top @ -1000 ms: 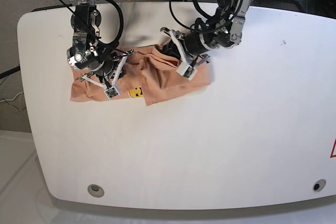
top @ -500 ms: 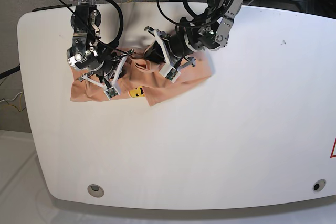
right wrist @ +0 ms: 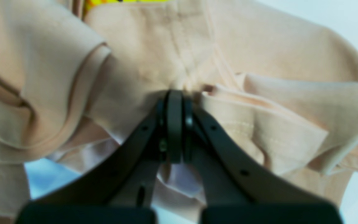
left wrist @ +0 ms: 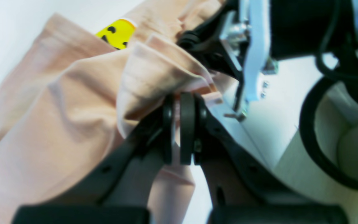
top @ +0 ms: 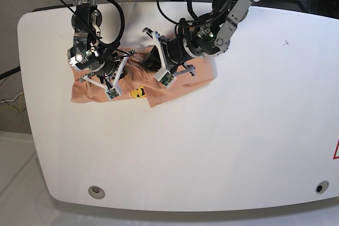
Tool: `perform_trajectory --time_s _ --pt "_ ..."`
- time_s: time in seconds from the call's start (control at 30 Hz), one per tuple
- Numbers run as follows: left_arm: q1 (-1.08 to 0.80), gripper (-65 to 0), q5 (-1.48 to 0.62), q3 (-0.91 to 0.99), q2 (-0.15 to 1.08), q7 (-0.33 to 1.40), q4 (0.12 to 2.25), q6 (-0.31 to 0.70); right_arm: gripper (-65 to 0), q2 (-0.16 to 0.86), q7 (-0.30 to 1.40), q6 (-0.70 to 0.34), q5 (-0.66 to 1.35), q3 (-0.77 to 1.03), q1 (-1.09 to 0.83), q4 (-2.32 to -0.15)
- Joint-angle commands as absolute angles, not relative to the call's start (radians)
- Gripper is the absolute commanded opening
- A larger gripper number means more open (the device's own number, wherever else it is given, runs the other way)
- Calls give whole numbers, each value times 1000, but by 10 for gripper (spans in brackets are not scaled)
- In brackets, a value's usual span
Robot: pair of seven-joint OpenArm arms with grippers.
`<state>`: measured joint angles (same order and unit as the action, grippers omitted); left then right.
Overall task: Fold the T-shirt properly
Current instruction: 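Move the left gripper back over the bundle and grasp the folded edge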
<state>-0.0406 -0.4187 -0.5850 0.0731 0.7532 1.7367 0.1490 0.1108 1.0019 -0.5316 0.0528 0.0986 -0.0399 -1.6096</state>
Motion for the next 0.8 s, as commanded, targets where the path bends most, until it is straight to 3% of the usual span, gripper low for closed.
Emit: perform_trajectory --time_s 0.0,0.77 --pt "-27 -624 -424 -581 67 740 1759 150 -650 107 1115 -547 27 91 -67 -1583" --pt "-24 -624 -424 -579 142 762 1825 148 -650 107 1115 -547 27 91 -64 -1581"
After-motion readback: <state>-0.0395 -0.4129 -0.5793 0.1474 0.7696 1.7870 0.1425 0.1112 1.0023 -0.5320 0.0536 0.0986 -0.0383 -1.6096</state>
